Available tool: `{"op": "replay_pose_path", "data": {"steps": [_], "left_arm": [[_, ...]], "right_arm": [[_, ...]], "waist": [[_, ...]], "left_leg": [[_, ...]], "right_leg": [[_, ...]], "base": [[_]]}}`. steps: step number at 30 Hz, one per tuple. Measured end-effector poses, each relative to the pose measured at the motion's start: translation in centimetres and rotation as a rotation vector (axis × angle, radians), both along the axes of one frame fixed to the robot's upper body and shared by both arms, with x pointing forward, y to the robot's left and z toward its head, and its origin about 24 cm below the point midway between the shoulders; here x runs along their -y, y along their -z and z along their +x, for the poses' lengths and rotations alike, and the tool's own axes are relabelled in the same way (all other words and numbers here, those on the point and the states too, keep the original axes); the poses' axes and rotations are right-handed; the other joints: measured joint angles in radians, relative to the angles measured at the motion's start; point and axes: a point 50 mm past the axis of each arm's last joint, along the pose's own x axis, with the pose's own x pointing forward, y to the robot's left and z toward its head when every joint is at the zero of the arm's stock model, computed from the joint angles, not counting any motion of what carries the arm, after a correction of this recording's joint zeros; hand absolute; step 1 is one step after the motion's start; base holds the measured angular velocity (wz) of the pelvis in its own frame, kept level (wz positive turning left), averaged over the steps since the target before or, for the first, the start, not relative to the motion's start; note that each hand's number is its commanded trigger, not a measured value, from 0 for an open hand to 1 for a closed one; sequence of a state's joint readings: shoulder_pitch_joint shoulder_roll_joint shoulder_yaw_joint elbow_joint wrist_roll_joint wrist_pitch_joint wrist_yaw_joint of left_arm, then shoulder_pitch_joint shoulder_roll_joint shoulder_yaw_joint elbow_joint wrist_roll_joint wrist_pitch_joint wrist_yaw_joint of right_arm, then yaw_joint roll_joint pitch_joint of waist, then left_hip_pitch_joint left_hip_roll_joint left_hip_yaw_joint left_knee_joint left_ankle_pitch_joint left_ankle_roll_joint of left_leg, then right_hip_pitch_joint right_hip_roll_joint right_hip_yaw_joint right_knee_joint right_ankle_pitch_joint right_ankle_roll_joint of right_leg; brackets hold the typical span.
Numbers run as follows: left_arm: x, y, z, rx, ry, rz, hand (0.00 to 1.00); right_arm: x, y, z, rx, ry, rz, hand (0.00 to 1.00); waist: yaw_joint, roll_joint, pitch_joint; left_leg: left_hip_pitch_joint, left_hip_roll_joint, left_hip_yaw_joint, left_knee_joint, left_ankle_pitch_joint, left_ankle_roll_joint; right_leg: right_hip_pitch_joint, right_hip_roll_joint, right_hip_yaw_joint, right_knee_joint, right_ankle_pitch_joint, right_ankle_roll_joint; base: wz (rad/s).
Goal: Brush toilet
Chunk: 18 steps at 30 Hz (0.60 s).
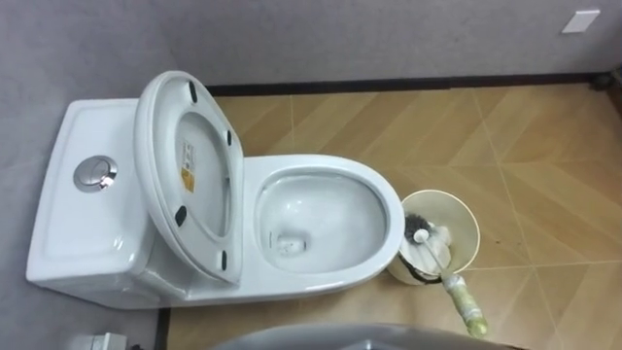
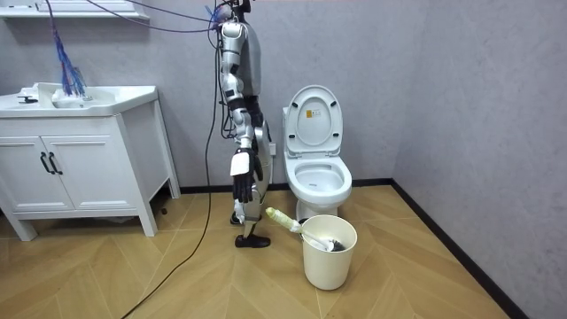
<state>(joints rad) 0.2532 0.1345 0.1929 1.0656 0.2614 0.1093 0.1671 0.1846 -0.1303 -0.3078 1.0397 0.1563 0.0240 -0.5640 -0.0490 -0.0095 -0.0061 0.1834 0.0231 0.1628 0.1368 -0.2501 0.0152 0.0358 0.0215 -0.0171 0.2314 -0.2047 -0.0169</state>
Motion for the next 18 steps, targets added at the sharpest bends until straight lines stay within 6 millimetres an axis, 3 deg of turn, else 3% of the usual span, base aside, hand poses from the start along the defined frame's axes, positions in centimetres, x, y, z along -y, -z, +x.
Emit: {"op": "replay_pose_path", "data": {"steps": [7,12,15,18], "left_arm": [[-0.5,-0.2,0.5,0.091,-0.100,-0.013,0.00],[-0.7,-0.5,1.8,0.144,-0.075,0.000,0.00],[-0.8,-0.8,3.4,0.202,-0.050,0.002,0.00],[-0.5,-1.0,5.3,0.257,-0.008,-0.007,0.00]], "right_arm": [[0.3,-1.2,3.2,0.115,-0.036,-0.114,0.00],[-0.2,-1.5,4.7,0.155,-0.101,-0.140,0.00],[-0.6,-1.8,6.3,0.199,-0.140,-0.141,0.00],[-1.0,-1.9,7.7,0.225,-0.186,-0.144,0.00]], "waist": [[0.006,-0.008,0.0041],[0.024,-0.016,0.0047],[0.029,-0.013,0.0019],[0.031,-0.009,0.0085]], "left_leg": [[-0.008,0.001,0.000,0.008,0.000,0.000],[-0.055,0.001,-0.005,0.030,0.000,0.000],[-0.120,0.001,-0.014,0.054,0.000,0.000],[-0.187,0.002,-0.031,0.089,0.000,0.000]], "right_leg": [[0.001,-0.001,-0.008,-0.008,0.007,-0.001],[-0.032,-0.003,-0.012,-0.010,0.014,0.000],[-0.081,-0.003,-0.015,-0.009,0.027,0.000],[-0.129,-0.005,-0.021,-0.004,0.044,-0.001]], "base": [[0.01],[0.04],[0.08],[0.05]]}}
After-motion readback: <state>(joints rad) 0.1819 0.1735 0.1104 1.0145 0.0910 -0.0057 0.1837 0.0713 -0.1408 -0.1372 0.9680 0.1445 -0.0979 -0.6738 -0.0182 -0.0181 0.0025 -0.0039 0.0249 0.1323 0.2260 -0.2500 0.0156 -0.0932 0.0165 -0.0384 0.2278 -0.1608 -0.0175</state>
